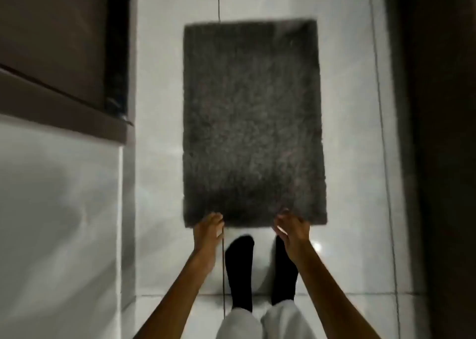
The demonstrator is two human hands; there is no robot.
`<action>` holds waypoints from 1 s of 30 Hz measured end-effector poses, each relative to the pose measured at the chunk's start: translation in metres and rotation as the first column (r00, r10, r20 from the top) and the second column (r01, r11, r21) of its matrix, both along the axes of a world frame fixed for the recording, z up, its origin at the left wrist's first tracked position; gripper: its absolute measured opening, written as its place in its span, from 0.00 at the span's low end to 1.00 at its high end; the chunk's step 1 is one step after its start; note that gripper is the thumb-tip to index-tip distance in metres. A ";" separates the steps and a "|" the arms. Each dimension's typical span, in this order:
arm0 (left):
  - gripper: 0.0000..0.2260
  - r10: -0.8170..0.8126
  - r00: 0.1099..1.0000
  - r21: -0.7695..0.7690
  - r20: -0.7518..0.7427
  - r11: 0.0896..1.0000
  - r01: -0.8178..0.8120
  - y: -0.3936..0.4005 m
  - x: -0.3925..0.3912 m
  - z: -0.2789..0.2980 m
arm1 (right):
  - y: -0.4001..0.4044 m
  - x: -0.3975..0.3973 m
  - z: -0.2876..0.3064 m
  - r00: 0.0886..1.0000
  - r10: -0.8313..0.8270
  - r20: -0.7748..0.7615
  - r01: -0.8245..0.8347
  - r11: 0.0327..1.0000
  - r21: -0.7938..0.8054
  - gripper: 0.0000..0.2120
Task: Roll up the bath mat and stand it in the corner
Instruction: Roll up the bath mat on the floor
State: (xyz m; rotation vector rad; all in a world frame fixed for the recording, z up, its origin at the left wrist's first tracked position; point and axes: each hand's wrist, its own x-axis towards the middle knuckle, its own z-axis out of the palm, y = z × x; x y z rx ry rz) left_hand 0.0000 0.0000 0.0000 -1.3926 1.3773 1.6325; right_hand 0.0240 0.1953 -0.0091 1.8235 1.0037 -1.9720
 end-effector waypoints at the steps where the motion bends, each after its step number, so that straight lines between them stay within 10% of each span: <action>1: 0.17 0.032 0.998 -0.004 0.056 0.999 -0.032 0.000 0.025 -0.032 | -0.008 0.024 -0.035 1.000 -0.023 0.018 0.023 1.000 -0.012 0.09; 12: 0.18 0.452 0.879 -0.067 0.156 0.892 -0.447 0.028 0.038 -0.149 | -0.009 0.029 -0.146 0.933 -0.268 0.242 0.249 0.963 0.107 0.10; 16: 0.07 0.306 0.941 -0.271 -0.143 0.903 -0.335 0.039 0.017 -0.133 | -0.011 0.020 -0.136 0.969 -0.238 0.064 0.201 0.914 0.353 0.12; 19: 0.12 -0.173 0.897 -0.510 -0.408 0.857 -0.067 0.040 0.003 -0.119 | -0.010 0.014 -0.119 0.963 0.265 0.040 -0.216 0.679 0.701 0.10; 21: 0.15 -0.636 0.697 -0.700 -0.333 0.662 0.269 0.035 0.002 -0.119 | -0.005 0.013 -0.116 0.738 0.649 0.183 -0.497 0.339 0.799 0.10; 24: 0.23 -0.975 0.221 -0.840 0.029 0.096 0.534 0.021 0.000 -0.130 | 0.004 0.006 -0.125 0.304 0.773 0.557 -0.668 -0.244 0.703 0.22; 30: 0.33 -0.910 -0.166 -0.783 0.380 -0.412 0.467 0.001 -0.018 -0.151 | 0.020 -0.008 -0.144 0.013 0.662 0.750 -0.646 -0.567 0.511 0.29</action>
